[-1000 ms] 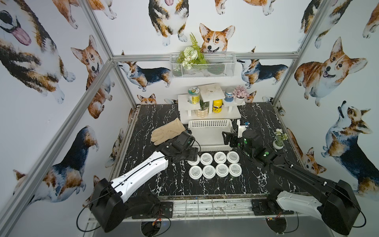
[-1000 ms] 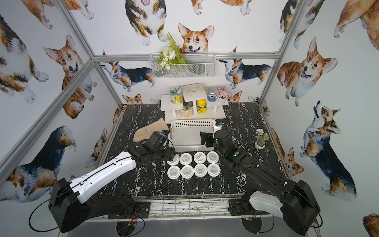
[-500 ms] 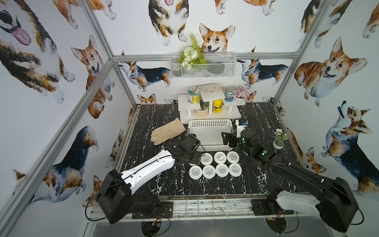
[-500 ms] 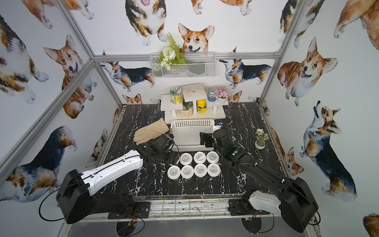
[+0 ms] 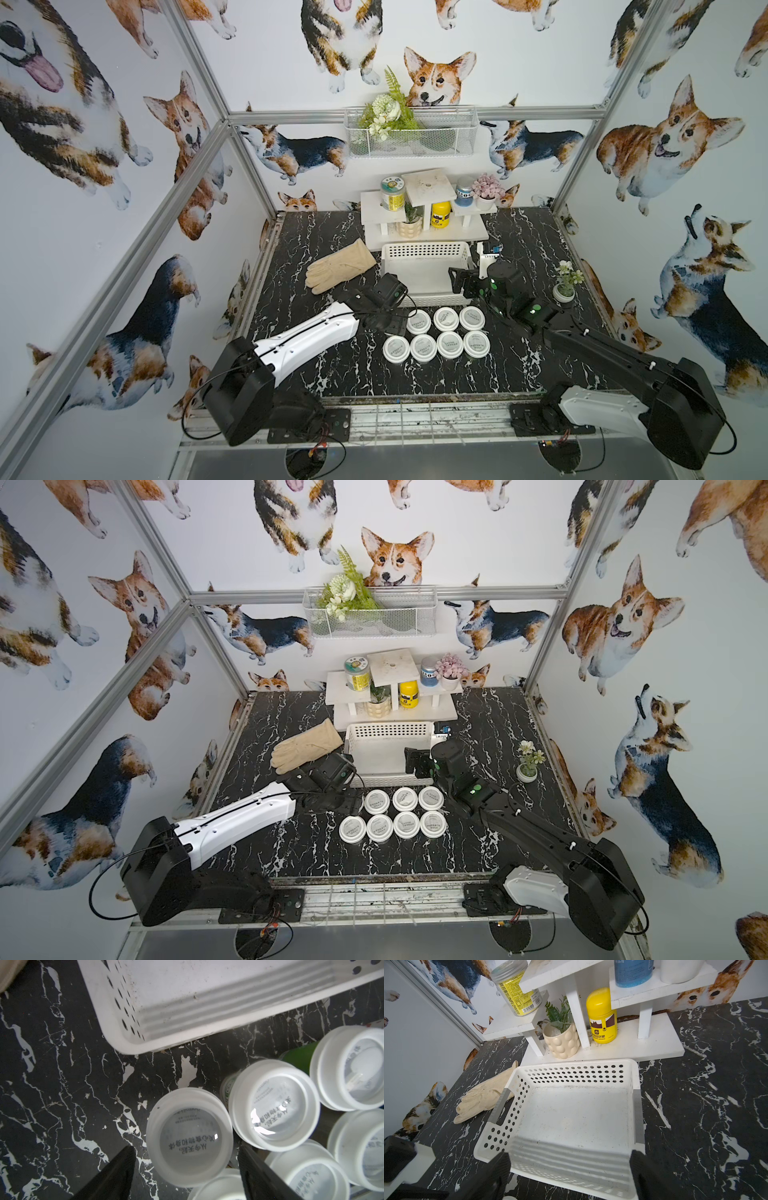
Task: Put the yogurt in the basket
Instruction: Pick up the yogurt from the center of the board.
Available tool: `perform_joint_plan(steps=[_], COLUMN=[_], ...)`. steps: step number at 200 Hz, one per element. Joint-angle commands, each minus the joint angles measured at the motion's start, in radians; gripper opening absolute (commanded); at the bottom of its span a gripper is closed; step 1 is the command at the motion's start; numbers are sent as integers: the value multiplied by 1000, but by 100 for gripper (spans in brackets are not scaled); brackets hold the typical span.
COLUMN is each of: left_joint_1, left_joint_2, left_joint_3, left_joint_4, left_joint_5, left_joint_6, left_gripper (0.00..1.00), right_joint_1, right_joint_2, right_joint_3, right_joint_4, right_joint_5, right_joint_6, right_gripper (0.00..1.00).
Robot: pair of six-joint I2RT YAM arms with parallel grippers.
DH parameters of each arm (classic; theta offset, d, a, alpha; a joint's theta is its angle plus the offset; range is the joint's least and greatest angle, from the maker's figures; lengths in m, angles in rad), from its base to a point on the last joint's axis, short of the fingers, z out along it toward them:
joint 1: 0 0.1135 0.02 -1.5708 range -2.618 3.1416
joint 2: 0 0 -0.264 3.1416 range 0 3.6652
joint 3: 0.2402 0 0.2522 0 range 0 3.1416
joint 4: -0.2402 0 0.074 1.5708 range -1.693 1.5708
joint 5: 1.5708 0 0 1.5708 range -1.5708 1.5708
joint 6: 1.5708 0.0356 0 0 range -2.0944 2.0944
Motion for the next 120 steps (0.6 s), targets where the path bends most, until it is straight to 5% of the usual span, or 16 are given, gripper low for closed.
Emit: perform_joint_plan(steps=[1, 45, 120], left_joint_1=[-4, -26, -29], left_joint_2=[13, 51, 57], left_joint_3=[7, 23, 32], left_joint_4=[8, -5, -24], left_joint_5=[-14, -47, -83], left_joint_6=[2, -2, 0], left_gripper=[81, 71, 70], right_joint_1=[-1, -2, -2], right_joint_2=[6, 8, 9], right_joint_3=[10, 11, 13], right_joint_4=[5, 3, 3], right_joint_5=[-4, -1, -4], right_joint_6=[-13, -12, -15], right_gripper=[95, 95, 95])
